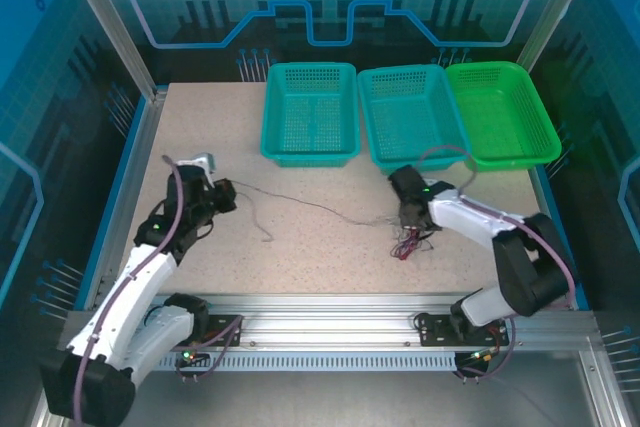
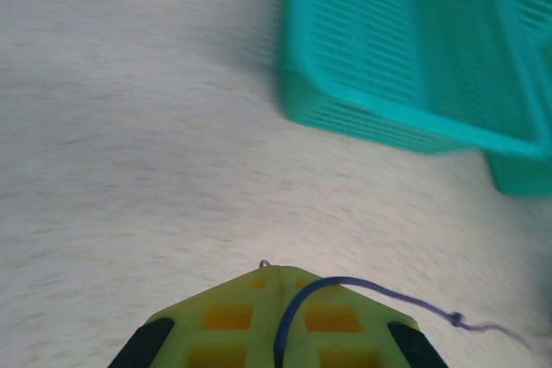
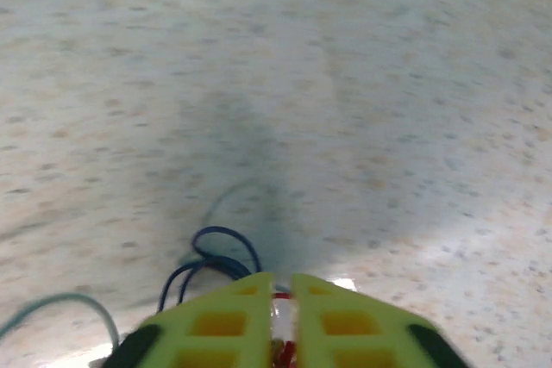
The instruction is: Untangle the cables
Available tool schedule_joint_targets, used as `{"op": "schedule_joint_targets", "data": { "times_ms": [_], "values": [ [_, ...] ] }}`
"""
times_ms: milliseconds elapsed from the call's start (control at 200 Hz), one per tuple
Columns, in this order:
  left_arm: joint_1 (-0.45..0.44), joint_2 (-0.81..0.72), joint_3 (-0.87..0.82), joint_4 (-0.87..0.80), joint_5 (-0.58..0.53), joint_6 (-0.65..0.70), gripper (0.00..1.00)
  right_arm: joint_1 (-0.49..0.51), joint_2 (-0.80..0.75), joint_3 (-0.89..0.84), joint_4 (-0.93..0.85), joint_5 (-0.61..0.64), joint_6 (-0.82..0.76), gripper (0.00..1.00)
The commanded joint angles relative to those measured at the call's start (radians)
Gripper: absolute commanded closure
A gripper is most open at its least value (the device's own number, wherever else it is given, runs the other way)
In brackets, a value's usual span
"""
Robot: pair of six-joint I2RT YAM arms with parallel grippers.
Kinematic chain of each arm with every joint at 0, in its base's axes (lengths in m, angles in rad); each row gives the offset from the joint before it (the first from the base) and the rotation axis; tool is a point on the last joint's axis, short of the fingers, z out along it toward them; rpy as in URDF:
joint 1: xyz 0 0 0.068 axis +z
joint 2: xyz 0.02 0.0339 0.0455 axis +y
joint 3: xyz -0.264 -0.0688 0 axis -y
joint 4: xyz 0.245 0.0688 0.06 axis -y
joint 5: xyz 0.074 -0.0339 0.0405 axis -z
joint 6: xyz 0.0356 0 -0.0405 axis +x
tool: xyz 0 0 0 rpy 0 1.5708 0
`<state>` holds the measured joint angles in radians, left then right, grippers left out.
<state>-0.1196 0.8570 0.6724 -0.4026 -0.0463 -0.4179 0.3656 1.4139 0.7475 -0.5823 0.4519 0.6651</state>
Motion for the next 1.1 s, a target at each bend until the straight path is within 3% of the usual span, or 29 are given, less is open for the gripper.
{"op": "schedule_joint_targets", "data": {
  "times_ms": [0, 85, 280, 330, 380, 495, 720, 795, 900, 1096],
  "values": [
    [0.002, 0.034, -0.015, 0.012, 0.188, 0.015, 1.00, -0.006, -0.021, -0.009, 0.064, -0.105, -0.033, 1.00],
    [-0.030, 0.055, -0.069, 0.126, 0.274, -0.002, 1.00, 0.009, -0.024, 0.011, 0.084, -0.165, -0.048, 1.00],
    [-0.127, 0.050, -0.103, 0.162, 0.171, 0.027, 1.00, 0.037, -0.041, 0.052, 0.094, -0.229, -0.097, 1.00],
    [-0.126, 0.044, -0.098, 0.158, 0.171, 0.026, 1.00, 0.059, -0.033, 0.077, 0.073, -0.225, -0.129, 0.87],
    [-0.127, 0.040, -0.089, 0.157, 0.181, 0.025, 1.00, 0.091, -0.026, 0.113, 0.036, -0.195, -0.145, 0.67],
    [-0.144, 0.026, -0.037, 0.140, 0.228, 0.031, 1.00, 0.153, -0.044, 0.180, 0.012, -0.194, -0.154, 0.60],
    [-0.250, 0.051, 0.293, 0.099, 0.291, 0.059, 1.00, 0.180, -0.116, 0.231, 0.012, -0.248, -0.090, 0.54],
    [-0.250, 0.087, 0.415, 0.096, 0.287, 0.085, 1.00, 0.180, -0.144, 0.239, -0.002, -0.239, -0.077, 0.48],
    [-0.250, 0.179, 0.578, 0.105, 0.273, 0.134, 1.00, 0.179, -0.184, 0.249, -0.030, -0.230, -0.060, 0.31],
    [-0.250, 0.407, 0.852, 0.161, 0.227, 0.190, 1.00, 0.171, -0.292, 0.263, -0.045, -0.290, -0.026, 0.20]
  ]
}}
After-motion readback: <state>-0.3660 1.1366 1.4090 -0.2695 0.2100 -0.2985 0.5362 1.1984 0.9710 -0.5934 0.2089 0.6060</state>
